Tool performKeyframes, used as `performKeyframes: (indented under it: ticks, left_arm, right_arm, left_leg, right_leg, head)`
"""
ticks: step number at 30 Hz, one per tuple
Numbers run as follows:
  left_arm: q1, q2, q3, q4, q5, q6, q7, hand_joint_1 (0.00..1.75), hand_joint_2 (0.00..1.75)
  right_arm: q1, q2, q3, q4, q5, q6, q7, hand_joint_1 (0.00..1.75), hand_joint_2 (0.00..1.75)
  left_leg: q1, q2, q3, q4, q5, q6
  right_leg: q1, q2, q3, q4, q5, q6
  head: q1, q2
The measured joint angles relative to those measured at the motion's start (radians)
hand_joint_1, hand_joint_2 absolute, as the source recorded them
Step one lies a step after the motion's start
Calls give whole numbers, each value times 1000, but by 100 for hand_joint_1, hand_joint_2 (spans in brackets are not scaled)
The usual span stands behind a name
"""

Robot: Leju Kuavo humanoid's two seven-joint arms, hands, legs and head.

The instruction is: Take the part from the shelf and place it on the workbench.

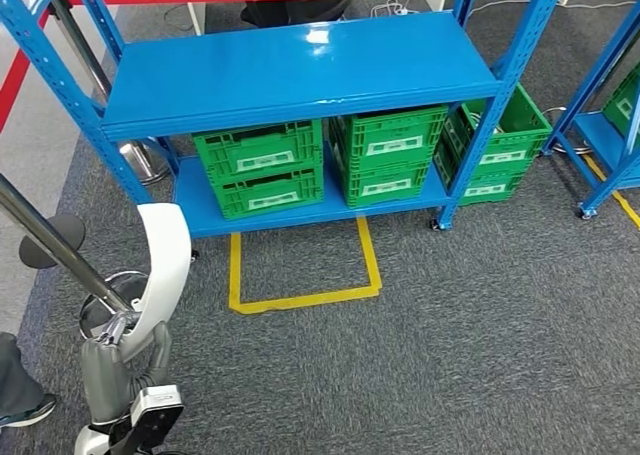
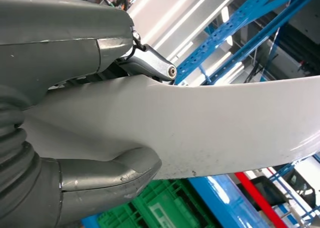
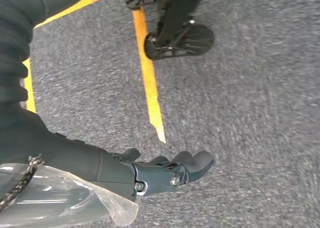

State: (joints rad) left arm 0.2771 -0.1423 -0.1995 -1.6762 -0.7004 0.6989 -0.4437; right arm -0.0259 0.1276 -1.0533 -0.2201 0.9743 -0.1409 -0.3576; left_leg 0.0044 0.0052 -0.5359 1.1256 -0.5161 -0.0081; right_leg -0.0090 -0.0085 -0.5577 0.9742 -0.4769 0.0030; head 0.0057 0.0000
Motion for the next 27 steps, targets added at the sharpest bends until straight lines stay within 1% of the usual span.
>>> performKeyframes:
  ticks: [1,2,3,4,5,6,7,8,9,10,11,12,13,14,15,16,17,18,19,20,21,22,23,24,25,26,27]
  left_arm:
    - [-3,0,0,2,0,0,0,175,175]
    - [-6,1,0,3,0,0,0,175,175]
    - [-8,1,0,5,0,0,0,175,175]
    - [-9,2,0,7,1,0,0,175,175]
    - [-11,3,0,9,2,0,0,175,175]
    - [-14,3,0,11,4,0,0,175,175]
    - [-16,3,0,13,5,0,0,175,175]
    - [-19,3,0,15,6,-1,0,175,175]
    - [-21,4,0,17,7,-2,1,175,175]
    - [-21,5,0,20,8,-4,1,175,175]
    - [-21,6,-1,22,8,-7,1,175,175]
    - [-22,7,-1,25,9,-10,1,175,175]
    - [-23,7,-1,27,9,-12,1,175,175]
    - [-23,8,-2,28,9,-14,1,175,175]
    - [-23,9,-2,28,9,-16,1,175,175]
    - [-24,10,-3,28,9,-16,1,175,175]
    - [-25,10,-4,28,9,-17,0,175,175]
    - [-26,11,-6,29,10,-17,0,175,175]
    - [-27,12,-7,29,9,-17,-1,175,175]
    - [-27,13,-8,29,9,-17,-2,175,175]
    - [-27,14,-9,29,9,-17,-3,175,175]
    - [-28,16,-10,29,9,-17,-3,175,175]
    - [-28,17,-10,29,9,-17,-4,175,175]
    - [-28,18,-10,29,9,-17,-4,175,175]
    - [-28,20,-11,30,9,-17,-5,175,175]
    - [-28,22,-12,32,10,-18,-5,175,175]
    - [-28,23,-14,33,10,-18,-5,175,175]
  right_arm:
    - [0,0,0,0,0,0,0,0,175]
    - [-1,0,-1,0,-1,-1,0,0,175]
    - [-1,0,-2,0,-1,-1,1,0,175]
    - [0,0,-4,0,-1,-2,1,0,175]
    - [0,0,-6,0,-1,-2,2,0,175]
    - [1,0,-7,0,-1,-3,4,0,175]
    - [2,0,-8,0,0,-3,5,0,175]
    - [2,0,-9,0,1,-3,6,0,175]
    - [3,1,-10,0,2,-3,7,0,175]
    - [3,1,-11,0,3,-3,7,0,175]
    - [3,2,-13,0,3,-3,7,0,175]
    - [3,2,-15,0,4,-3,7,0,175]
    - [3,2,-18,0,4,-3,7,0,175]
    - [3,2,-21,0,5,-3,7,0,175]
    - [1,2,-22,0,6,-3,7,0,175]
    - [-1,2,-23,0,6,-3,6,0,175]
    - [-3,2,-24,0,7,-2,6,0,175]
    - [-4,2,-24,0,7,-2,5,0,175]
    - [-4,2,-24,0,8,-2,4,0,175]
    - [-3,2,-24,0,8,-2,4,0,175]
    - [-2,3,-25,0,8,-1,4,0,175]
    - [-1,4,-25,0,9,-1,3,0,175]
    - [-1,5,-25,0,9,-1,3,0,175]
    - [-1,5,-25,0,10,-1,3,0,175]
    - [-1,5,-25,0,10,-1,3,0,175]
    - [-1,5,-26,0,10,-1,3,0,175]
    - [0,5,-27,0,10,-1,3,0,175]
  left_leg:
    - [-2,-1,39,-66,2,5]
    - [-4,-3,65,-113,-4,10]
    - [-7,-4,75,-138,-11,15]
    - [-8,-3,75,-148,-9,20]
    - [-7,-2,72,-155,-3,25]
    - [-4,-2,67,-161,3,32]
    - [-2,-2,60,-166,10,38]
    - [0,-1,52,-169,14,43]
    - [-1,0,40,-164,18,47]
    - [-3,3,28,-157,22,49]
    - [-4,5,17,-150,25,50]
    - [-5,7,6,-143,28,50]
    - [-5,8,-5,-135,30,48]
    - [-5,8,-15,-127,32,46]
    - [-6,8,-24,-119,34,43]
    - [-7,8,-31,-113,37,39]
    - [-9,8,-37,-109,41,34]
    - [-10,8,-42,-106,47,28]
    - [-11,9,-46,-105,53,22]
    - [-10,8,-49,-103,55,17]
    - [-9,7,-54,-97,45,10]
    - [-8,6,-62,-75,19,5]
    - [-6,4,-76,-34,-21,-1]
    - [-5,3,-93,23,-66,-5]
    - [-3,3,-109,87,-104,-8]
    - [-2,3,-119,136,-123,-9]
    - [-2,3,-114,155,-121,-8]
  right_leg:
    - [1,1,-8,5,6,5]
    - [1,1,-15,8,14,11]
    - [0,1,-21,9,22,17]
    - [-1,1,-25,7,31,24]
    - [-2,2,-30,7,30,31]
    - [-2,3,-40,15,16,36]
    - [-2,4,-55,41,-15,40]
    - [-3,5,-76,93,-58,42]
    - [-3,6,-99,161,-102,45]
    - [-4,6,-117,232,-133,47]
    - [-4,6,-126,283,-145,48]
    - [-4,6,-118,300,-136,49]
    - [-4,6,-92,280,-112,49]
    - [-4,6,-50,226,-83,47]
    - [-3,6,0,157,-69,44]
    - [-2,6,43,93,-64,42]
    - [-1,7,70,47,-69,39]
    - [0,8,80,24,-77,36]
    - [0,8,77,17,-76,31]
    - [-2,8,69,15,-73,23]
    - [-3,8,64,13,-67,14]
    - [-5,8,58,11,-59,4]
    - [-6,8,52,10,-51,-4]
    - [-5,11,46,10,-43,-9]
    - [-4,13,36,11,-35,-11]
    - [-3,17,27,12,-28,-11]
    - [-2,23,19,12,-21,-11]
  head:
    - [0,0]
    - [1,0]
    - [1,0]
    - [1,0]
    - [0,0]
    - [2,0]
    - [4,0]
    - [6,0]
    - [9,0]
    - [10,0]
    - [10,0]
    - [10,0]
    - [10,0]
    - [10,0]
    - [11,0]
    - [10,0]
    - [10,0]
    - [10,0]
    - [9,0]
    - [10,0]
    - [9,0]
    - [8,0]
    - [6,0]
    - [5,0]
    - [4,0]
    - [4,0]
    - [4,0]
